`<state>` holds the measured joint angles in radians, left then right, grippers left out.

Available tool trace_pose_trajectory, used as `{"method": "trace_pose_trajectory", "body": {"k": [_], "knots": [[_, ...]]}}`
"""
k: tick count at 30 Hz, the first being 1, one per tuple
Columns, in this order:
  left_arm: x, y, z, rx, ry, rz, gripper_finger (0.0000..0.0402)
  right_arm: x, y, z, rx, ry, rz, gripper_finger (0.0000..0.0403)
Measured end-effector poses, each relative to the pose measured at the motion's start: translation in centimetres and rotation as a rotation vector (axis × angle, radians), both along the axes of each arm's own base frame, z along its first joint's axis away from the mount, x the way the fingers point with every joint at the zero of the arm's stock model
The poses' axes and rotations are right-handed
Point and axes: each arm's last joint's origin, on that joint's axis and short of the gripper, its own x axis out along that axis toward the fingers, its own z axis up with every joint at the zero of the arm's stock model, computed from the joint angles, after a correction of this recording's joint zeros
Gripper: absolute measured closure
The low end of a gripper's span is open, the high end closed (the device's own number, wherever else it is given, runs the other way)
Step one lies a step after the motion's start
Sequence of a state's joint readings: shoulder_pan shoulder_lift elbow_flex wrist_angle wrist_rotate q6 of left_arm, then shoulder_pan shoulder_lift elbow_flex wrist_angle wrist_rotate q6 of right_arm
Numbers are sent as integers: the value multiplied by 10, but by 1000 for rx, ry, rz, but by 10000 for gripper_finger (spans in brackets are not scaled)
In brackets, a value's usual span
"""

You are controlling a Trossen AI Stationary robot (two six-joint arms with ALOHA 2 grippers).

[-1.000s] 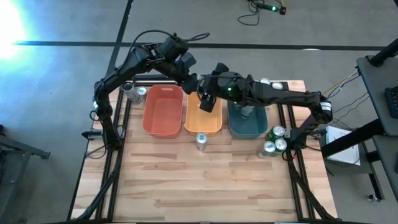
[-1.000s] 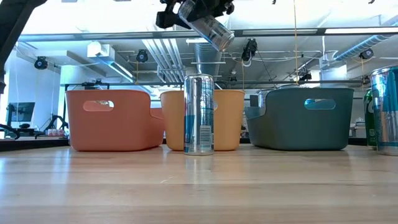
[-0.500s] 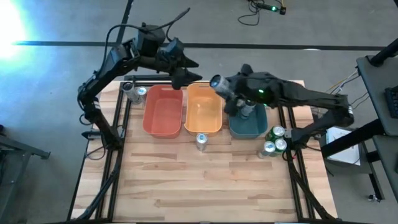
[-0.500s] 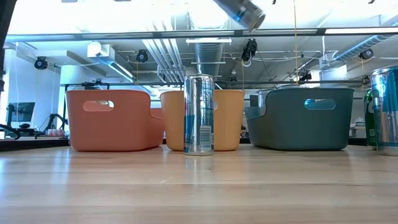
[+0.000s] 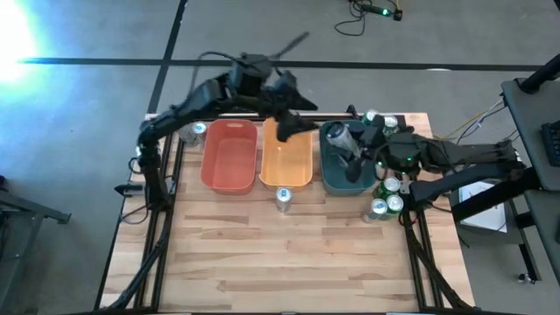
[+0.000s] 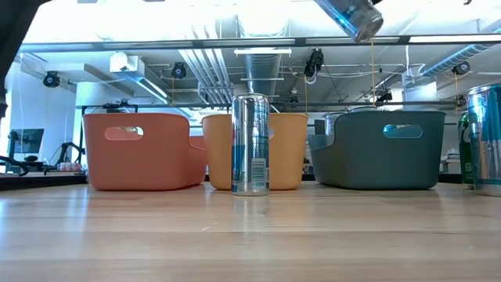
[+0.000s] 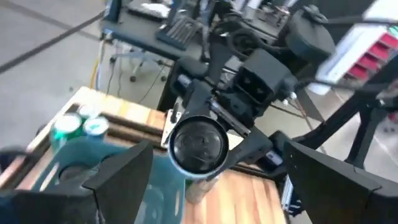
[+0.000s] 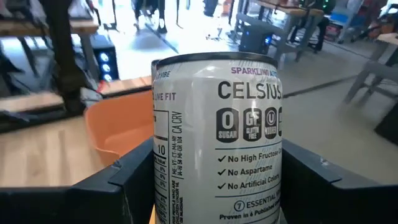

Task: Sort soda cans
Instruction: Put the white/blue soda can into the blue bin

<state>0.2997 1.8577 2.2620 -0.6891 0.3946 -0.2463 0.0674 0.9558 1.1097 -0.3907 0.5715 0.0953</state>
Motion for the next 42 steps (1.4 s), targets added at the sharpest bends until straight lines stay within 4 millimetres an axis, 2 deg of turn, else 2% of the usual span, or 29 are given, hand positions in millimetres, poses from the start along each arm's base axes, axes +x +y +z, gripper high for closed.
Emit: {"method": "trace_pose_trajectory", "body": {"k": [6,9,11,15,21,27,32,36,42], "knots": [[37,-14,-20,255,-65,-119,68,-24,2,-26,129,-13,82,155],[49,-14,-30,307,-74,-140,70,-38,3,-32,189,-27,103,155],[59,-12,-40,240,-56,-108,70,-45,2,-35,197,5,97,155],[77,-3,-62,-46,20,7,70,-51,1,-41,160,119,76,155],[93,-7,-87,-306,109,43,70,-38,0,-40,8,273,26,155],[96,-2,-101,-438,199,97,71,-18,0,-45,-78,410,-2,154],[94,1,-108,-448,258,170,71,-6,1,-49,-84,463,-1,154],[90,3,-107,-420,270,170,71,-3,1,-48,-78,473,-3,154],[78,9,-99,-404,293,228,71,-10,0,-44,-59,478,-13,154]]}}
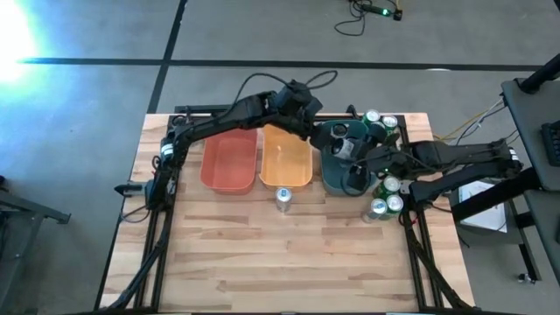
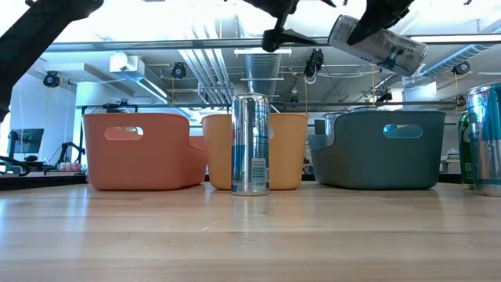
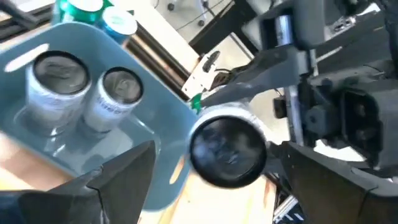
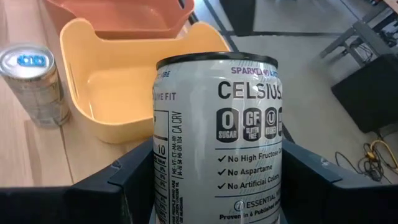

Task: Sort soda cans
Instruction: Put the white/blue soda can into the blue bin

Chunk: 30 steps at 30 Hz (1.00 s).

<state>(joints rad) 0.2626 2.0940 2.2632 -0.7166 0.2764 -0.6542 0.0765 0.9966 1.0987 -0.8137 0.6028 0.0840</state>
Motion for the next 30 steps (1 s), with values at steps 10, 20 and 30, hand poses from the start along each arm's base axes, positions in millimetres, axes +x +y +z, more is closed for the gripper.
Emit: {"method": "trace_pose_trajectory", "body": {"k": [10,20,30], "knots": [[5,0,-9,-17,22,-1,70,15,1,-5,-36,92,31,154],[8,-1,-11,20,19,-46,70,16,1,-3,-2,53,0,154],[-5,-8,32,242,-154,-108,70,-23,-2,19,111,-265,-78,154]]}}
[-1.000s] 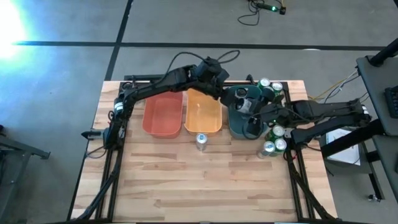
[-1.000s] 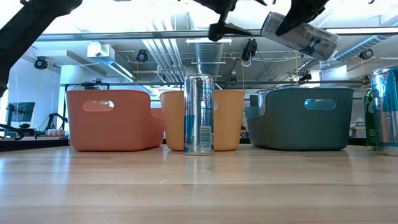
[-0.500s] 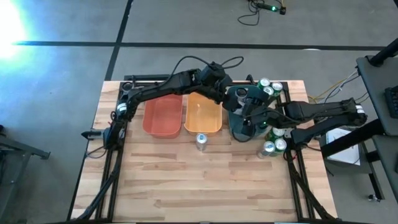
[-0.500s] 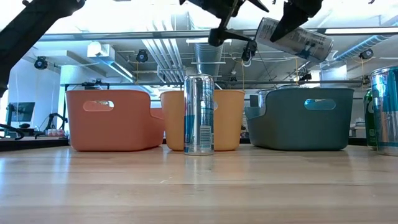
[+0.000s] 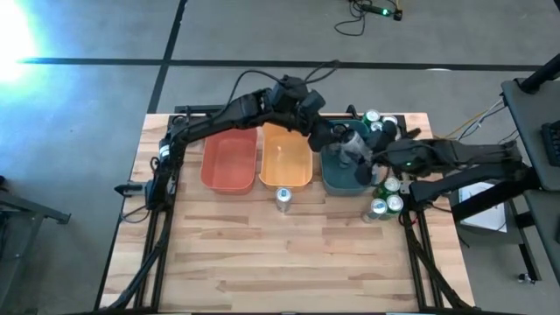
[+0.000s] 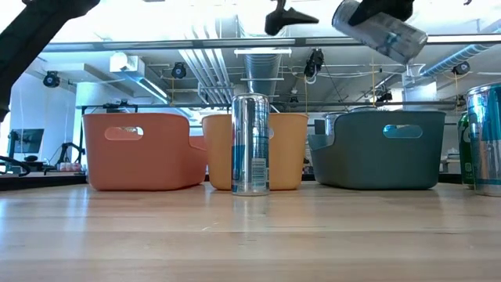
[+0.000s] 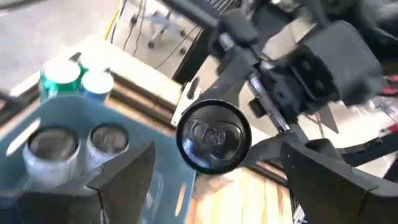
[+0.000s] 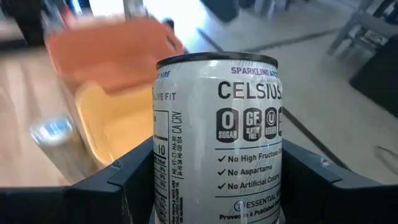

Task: Sort soda cans
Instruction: Put the white/blue soda can into the blue bin

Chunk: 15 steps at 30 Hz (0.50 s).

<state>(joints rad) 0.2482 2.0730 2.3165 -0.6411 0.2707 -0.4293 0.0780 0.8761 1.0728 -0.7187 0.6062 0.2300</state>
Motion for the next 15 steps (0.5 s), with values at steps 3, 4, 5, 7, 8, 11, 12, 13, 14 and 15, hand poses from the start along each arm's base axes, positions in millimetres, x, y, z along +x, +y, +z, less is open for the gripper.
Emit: {"method": "trace_pose_trajectory", "body": {"k": [3,4,5,7,8,11,12,13,14,15], "knots": [[-1,-6,5,44,-20,-33,70,-8,-1,1,15,-117,-3,154],[-3,-8,8,61,-29,-43,70,-9,-1,1,22,-155,-5,154],[-5,-10,11,78,-38,-53,70,-11,-1,1,28,-191,-6,154],[-8,-15,18,118,-64,-73,70,-15,-1,4,36,-257,-6,154],[-10,-17,21,133,-70,-82,70,-16,-1,6,37,-282,-6,154],[-10,-22,23,169,-83,-105,70,-20,-1,14,39,-364,2,154],[-10,-23,24,179,-94,-109,70,-20,-1,17,36,-394,6,154],[-10,-25,25,186,-104,-114,70,-20,-1,21,34,-433,14,154],[-9,-26,27,191,-119,-116,70,-21,-1,26,36,-470,33,154],[-8,-28,29,195,-139,-119,70,-21,-1,29,35,-498,50,154]]}}
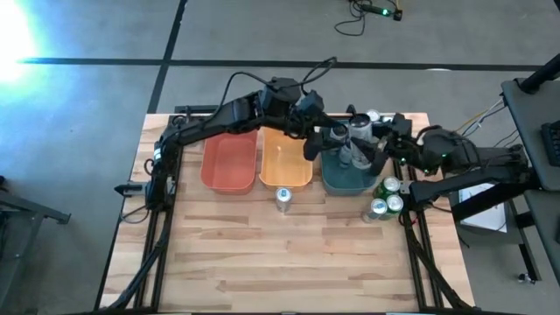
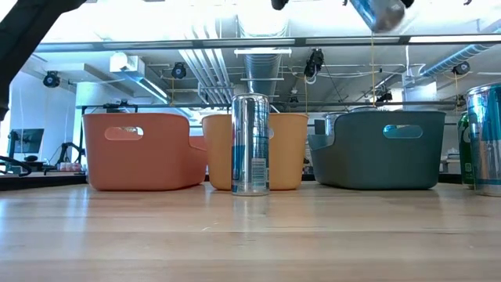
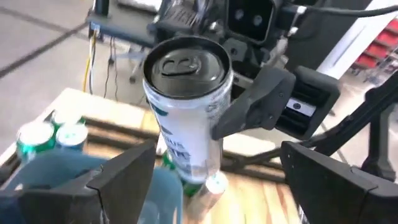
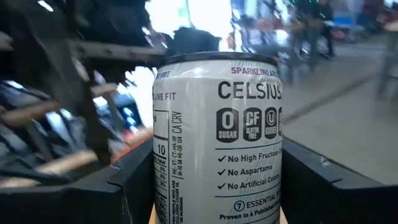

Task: Sort soda cans
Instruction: Put the white/blue soda can into the blue bin

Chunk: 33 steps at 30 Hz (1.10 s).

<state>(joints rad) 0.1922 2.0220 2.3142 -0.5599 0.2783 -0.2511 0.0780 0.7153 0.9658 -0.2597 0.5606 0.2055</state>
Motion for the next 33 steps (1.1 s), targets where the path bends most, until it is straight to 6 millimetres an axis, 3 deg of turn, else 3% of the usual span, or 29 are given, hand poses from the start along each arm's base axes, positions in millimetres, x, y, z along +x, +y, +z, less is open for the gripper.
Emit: {"method": "trace_pose_trajectory", "body": {"k": [6,15,26,33], "knots": [[4,-10,4,15,-64,-23,70,-7,1,18,-1,-122,64,154],[12,-8,2,88,-158,-32,70,-12,4,44,-22,-352,195,154],[20,-13,0,55,-216,-107,70,19,6,51,-172,-423,160,154],[25,-12,0,48,-269,-107,74,37,7,51,-176,-417,161,154]]}}
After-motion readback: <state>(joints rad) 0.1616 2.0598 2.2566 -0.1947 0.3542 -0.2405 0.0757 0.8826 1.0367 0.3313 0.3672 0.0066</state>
